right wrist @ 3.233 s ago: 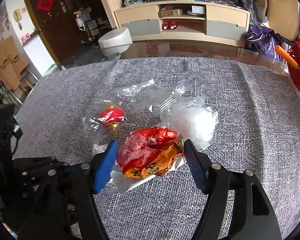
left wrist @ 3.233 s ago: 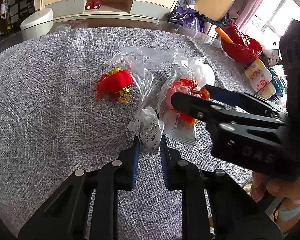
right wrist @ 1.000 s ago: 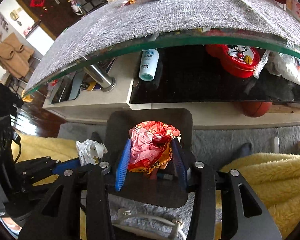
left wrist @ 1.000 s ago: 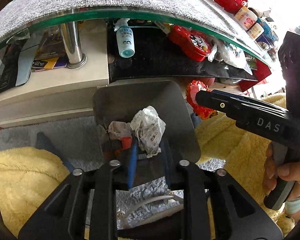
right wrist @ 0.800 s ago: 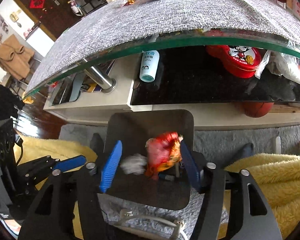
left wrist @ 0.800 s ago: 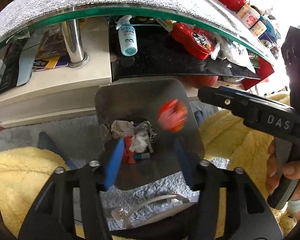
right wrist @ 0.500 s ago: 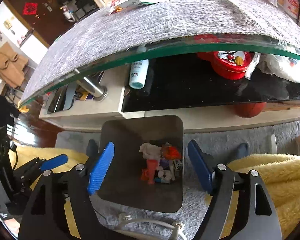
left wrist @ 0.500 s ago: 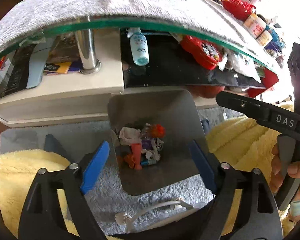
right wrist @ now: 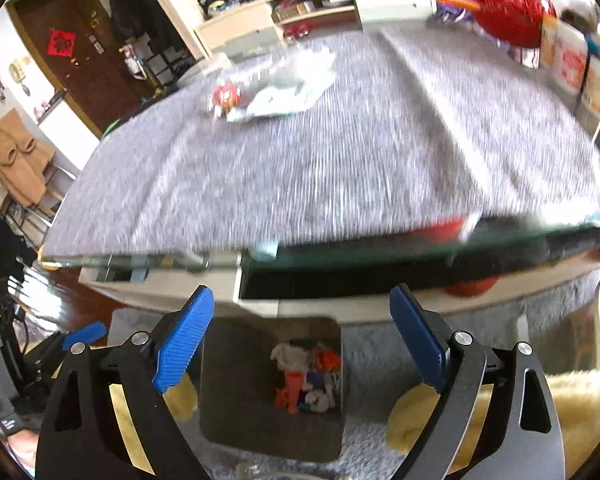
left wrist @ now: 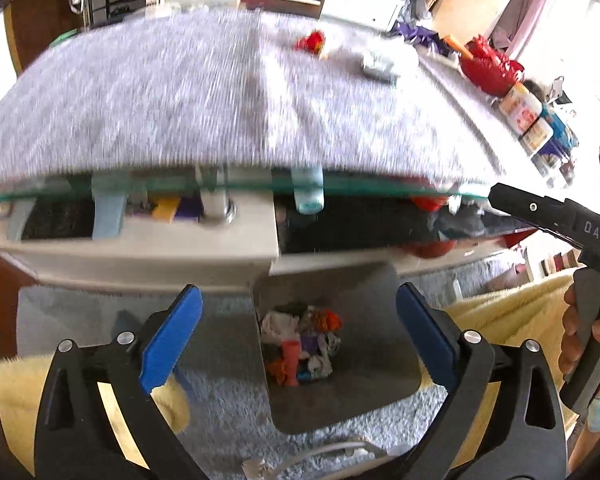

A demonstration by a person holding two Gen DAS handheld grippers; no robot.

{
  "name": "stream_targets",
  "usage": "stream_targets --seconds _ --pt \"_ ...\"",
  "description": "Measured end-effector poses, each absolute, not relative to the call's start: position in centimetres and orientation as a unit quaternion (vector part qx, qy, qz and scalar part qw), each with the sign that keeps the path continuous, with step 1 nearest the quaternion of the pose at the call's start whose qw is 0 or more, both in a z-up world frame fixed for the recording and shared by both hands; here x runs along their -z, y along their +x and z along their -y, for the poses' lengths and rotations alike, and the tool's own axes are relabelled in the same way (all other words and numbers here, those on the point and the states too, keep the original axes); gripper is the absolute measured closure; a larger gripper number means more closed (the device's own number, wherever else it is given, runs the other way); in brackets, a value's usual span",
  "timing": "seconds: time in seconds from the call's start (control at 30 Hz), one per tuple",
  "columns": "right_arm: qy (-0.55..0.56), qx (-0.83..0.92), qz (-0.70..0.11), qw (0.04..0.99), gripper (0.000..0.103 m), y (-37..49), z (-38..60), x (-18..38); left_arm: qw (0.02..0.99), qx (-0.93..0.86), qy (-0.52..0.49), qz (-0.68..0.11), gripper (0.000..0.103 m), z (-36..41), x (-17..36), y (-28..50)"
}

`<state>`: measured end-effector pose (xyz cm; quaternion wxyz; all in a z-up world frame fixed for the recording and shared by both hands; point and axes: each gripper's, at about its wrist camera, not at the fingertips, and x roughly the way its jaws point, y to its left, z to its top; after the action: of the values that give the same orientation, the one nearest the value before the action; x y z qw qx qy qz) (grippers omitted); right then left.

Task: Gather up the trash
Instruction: 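Raise both empty tools back over the table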

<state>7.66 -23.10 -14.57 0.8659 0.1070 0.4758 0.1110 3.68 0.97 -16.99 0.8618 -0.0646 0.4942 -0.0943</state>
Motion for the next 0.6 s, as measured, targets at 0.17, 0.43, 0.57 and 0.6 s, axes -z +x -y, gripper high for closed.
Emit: stream_targets --seconds 0.17,0.43,0.57,0.6 --pt "0.102 -0.109 -0.465 0.873 0.013 10.2 23.4 13.0 0.875 0.092 -0.052 -0.472 0.008 -0.6 14.7 6.5" --pt "0.096 -0.098 -0.451 0.882 0.012 15.7 24.3 11.2 0.89 0.09 -0.051 -0.445 0.008 -0.5 12.2 11.7" --pt "0.089 -0.093 -0.44 0.889 0.013 18.8 24.5 10.4 0.894 0.09 -0.032 -0.437 0.008 0.0 11.4 14.5" --pt "0.086 -0.093 -0.438 0.89 0.013 19.6 24.4 10.4 0.896 0.09 -0.025 -0.435 0.008 0.2 11.2 15.3"
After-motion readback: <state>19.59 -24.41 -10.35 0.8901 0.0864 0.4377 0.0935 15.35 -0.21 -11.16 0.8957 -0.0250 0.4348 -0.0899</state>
